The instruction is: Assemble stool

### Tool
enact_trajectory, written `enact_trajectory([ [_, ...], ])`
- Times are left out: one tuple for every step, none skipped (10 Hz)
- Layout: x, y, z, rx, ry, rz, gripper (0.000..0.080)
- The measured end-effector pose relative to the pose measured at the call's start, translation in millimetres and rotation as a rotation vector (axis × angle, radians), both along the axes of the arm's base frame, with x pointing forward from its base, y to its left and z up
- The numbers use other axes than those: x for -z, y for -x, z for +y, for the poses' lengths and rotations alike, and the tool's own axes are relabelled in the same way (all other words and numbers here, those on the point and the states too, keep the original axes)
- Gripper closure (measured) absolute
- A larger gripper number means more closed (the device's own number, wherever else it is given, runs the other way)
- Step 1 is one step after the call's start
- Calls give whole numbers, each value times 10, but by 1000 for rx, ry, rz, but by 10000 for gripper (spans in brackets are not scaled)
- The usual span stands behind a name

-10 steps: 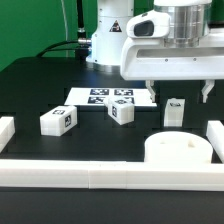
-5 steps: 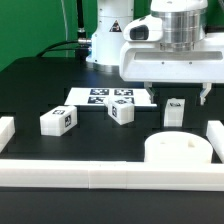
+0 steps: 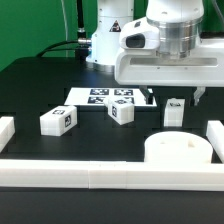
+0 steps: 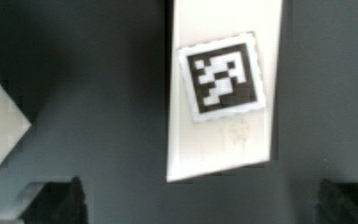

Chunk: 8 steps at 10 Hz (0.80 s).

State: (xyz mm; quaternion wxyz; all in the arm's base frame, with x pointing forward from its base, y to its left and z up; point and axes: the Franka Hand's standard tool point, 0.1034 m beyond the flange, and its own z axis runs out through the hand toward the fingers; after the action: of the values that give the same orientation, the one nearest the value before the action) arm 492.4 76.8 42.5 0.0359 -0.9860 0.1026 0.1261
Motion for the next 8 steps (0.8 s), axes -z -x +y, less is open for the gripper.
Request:
enact_trajectory([
  [1,43,-11,-12,-7,72,150],
  [4,33,-9,-18,-12,121,150],
  [-17,62,5,-27,-19,219,150],
  [1,56,-14,-39,-29,287,150],
  [12,66,-17,-40,-33,328,150],
  [-7,137,13,-51,-50,428,150],
  [69,78,78,-71,-82,450,150],
  [68,140,67,-78,-90,523,150],
])
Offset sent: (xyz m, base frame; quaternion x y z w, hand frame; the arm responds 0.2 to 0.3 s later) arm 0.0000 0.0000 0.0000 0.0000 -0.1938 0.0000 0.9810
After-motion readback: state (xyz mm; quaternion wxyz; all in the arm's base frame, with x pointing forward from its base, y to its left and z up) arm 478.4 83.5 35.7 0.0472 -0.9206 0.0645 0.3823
